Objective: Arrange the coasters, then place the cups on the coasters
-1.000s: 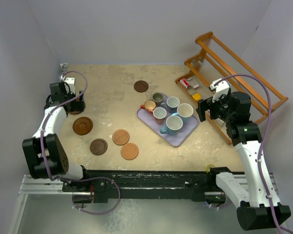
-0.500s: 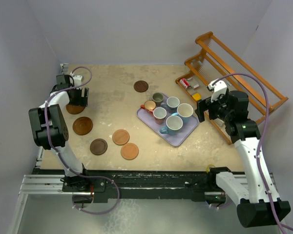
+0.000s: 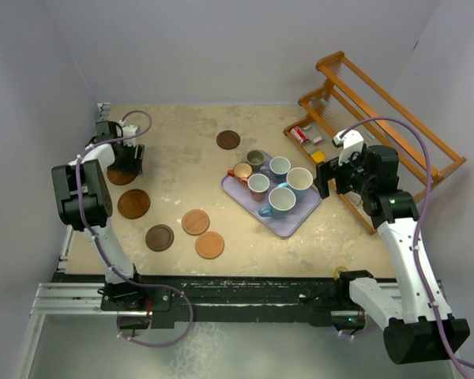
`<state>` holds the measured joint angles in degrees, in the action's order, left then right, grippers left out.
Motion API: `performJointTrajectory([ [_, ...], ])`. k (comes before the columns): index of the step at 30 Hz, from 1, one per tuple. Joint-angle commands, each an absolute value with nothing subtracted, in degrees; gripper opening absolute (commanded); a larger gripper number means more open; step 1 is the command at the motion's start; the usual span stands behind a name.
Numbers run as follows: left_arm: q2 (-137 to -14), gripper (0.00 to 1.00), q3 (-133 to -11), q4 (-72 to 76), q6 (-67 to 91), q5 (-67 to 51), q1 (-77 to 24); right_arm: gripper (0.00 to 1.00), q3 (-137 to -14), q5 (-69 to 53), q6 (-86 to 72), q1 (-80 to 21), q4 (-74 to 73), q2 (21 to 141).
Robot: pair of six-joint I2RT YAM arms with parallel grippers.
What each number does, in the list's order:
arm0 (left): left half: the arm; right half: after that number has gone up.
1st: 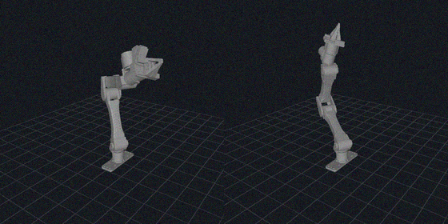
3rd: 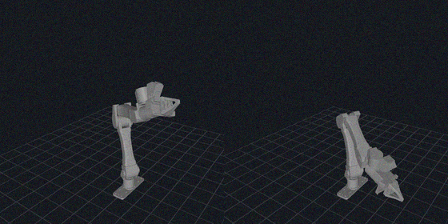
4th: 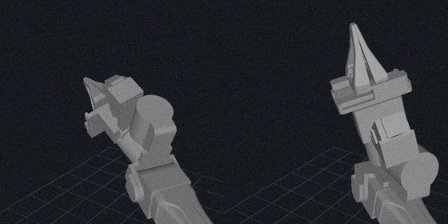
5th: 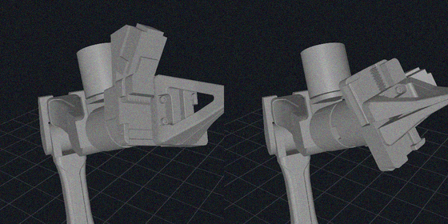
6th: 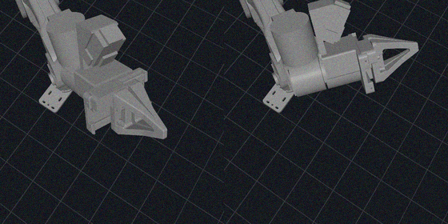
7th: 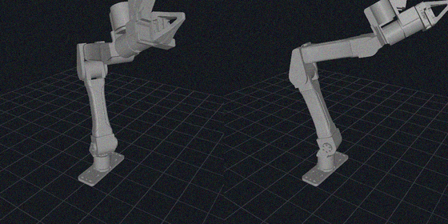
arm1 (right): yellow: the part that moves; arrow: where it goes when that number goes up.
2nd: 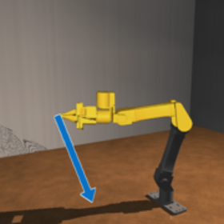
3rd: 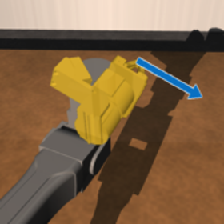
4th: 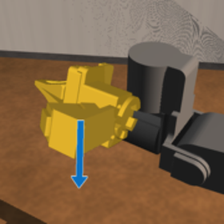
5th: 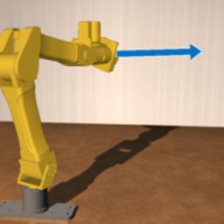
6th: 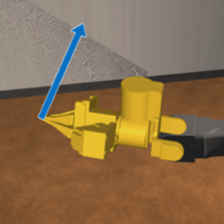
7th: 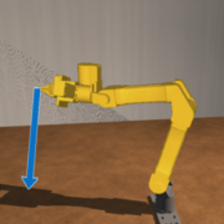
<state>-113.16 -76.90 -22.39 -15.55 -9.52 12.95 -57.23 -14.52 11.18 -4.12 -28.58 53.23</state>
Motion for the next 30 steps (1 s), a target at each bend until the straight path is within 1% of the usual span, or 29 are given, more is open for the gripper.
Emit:
performJointTrajectory([
  [1,-115.4,0.61,-80.6,-24.1,-17.4,-9.9,11.8,1.00,-58.5,-14.9,12.4,-4.3,-28.6,53.2],
  [5,-117.8,0.52,-82.8,-25.3,-18.7,-8.6,8.6,1.00,-58.2,-14.2,12.4,-4.3,-28.5,52.9],
  [7,-119.1,0.49,-84.1,-25.5,-18.7,-8.5,6.9,1.00,-58.0,-13.9,12.5,-4.2,-28.3,52.8],
  [15,-125.4,0.45,-93.9,-29.4,-18.2,-8.0,0.3,1.00,-57.8,-12.6,13.0,-4.2,-28.0,53.0],
  [20,-127.1,0.45,-98.6,-30.5,-16.2,-8.1,-0.5,1.00,-57.8,-12.3,13.1,-4.2,-28.0,53.1],
  [23,-124.8,0.51,-98.4,-31.2,-16.2,-9.4,-0.4,1.00,-57.8,-12.1,13.2,-4.2,-28.0,52.8],
  [28,-115.4,0.66,-91.6,-27.1,-15.7,-12.8,-0.4,1.00,-57.8,-12.5,13.3,-4.2,-28.1,52.7],
  [30,-112.3,0.69,-89.8,-26.6,-15.6,-14.0,-0.4,1.00,-57.8,-12.8,13.3,-4.2,-28.2,52.7],
])
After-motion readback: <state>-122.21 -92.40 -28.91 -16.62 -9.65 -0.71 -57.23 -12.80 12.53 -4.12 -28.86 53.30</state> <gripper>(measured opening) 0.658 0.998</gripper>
